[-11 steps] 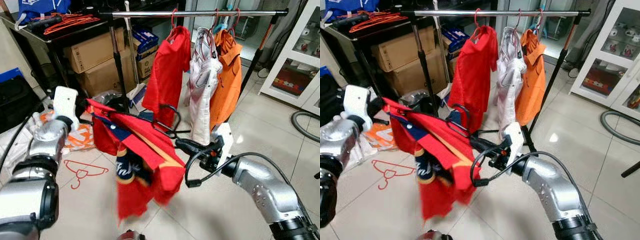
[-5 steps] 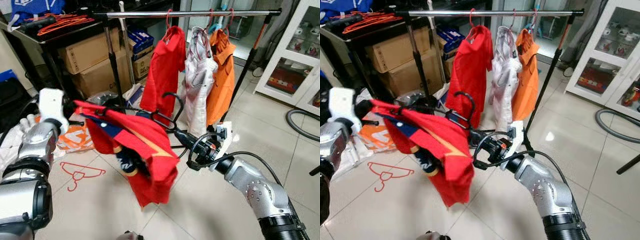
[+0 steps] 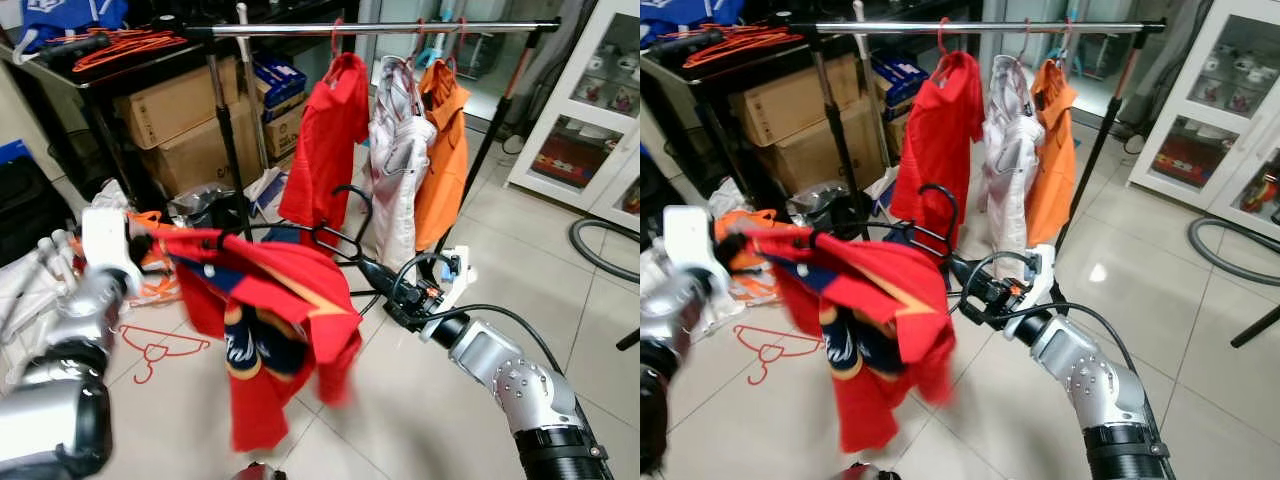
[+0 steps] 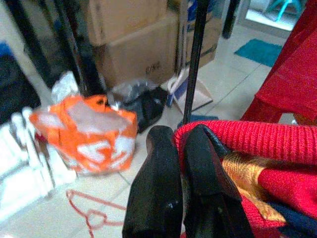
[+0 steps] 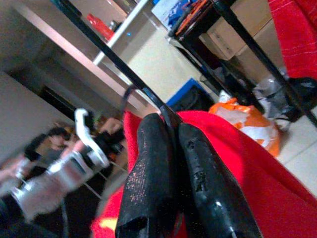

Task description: Hang hanger

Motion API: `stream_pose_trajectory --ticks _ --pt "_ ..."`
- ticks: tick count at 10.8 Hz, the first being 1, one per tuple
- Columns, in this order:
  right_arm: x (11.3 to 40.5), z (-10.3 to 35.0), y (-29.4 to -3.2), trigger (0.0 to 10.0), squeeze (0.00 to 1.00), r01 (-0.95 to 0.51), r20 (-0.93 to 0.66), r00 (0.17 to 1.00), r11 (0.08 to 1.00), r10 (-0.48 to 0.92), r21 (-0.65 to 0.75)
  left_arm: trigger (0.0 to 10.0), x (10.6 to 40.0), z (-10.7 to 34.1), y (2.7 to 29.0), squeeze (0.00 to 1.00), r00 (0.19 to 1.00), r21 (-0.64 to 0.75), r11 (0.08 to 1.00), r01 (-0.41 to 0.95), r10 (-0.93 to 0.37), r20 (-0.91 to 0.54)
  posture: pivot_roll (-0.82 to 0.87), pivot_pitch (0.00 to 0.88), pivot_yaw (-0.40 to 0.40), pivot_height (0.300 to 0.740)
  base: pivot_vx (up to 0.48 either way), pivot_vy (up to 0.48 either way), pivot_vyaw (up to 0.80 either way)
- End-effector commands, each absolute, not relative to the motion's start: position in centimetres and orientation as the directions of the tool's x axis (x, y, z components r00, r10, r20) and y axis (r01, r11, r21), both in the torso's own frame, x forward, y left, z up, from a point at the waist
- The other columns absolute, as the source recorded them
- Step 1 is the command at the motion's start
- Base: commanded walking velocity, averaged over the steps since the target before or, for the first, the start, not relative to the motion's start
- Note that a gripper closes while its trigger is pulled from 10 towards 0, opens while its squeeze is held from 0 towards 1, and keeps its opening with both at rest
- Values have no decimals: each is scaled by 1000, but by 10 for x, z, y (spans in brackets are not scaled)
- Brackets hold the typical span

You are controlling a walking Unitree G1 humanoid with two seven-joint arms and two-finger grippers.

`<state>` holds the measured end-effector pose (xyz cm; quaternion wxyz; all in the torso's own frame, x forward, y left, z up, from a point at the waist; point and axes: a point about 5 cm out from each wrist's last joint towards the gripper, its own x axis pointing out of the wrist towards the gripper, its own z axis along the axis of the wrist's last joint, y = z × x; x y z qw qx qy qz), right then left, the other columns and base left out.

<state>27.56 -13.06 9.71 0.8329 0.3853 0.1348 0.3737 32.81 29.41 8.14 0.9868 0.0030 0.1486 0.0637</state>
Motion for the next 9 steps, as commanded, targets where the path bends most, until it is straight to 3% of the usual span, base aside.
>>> stream_pose_trajectory --ticks 1,3,5,7,8,9 --pt "283 128 -159 0 0 -553 208 753 430 625 713 0 310 73 323 0 886 6 941 -338 320 -334 -99 0 41 740 0 0 0" --pt "292 160 -149 0 0 -587 321 751 361 577 725 0 302 41 294 0 857 -39 941 -337 289 -426 -100 0 41 740 0 0 0" --pt "296 167 -152 0 0 -583 324 765 385 557 715 0 297 38 297 0 843 9 938 -346 315 -437 -106 0 41 740 0 0 0" --pt "306 161 -180 0 0 -472 271 862 482 428 738 0 288 32 303 0 829 88 942 -324 327 -454 -111 0 45 740 0 0 0" --pt "307 161 -185 0 0 -454 269 874 485 404 748 0 286 30 305 0 822 112 940 -323 337 -459 -110 0 45 740 0 0 0" --pt "303 161 -184 0 0 -493 264 844 482 467 724 0 285 34 312 0 824 152 935 -319 353 -442 -116 0 45 740 0 0 0"
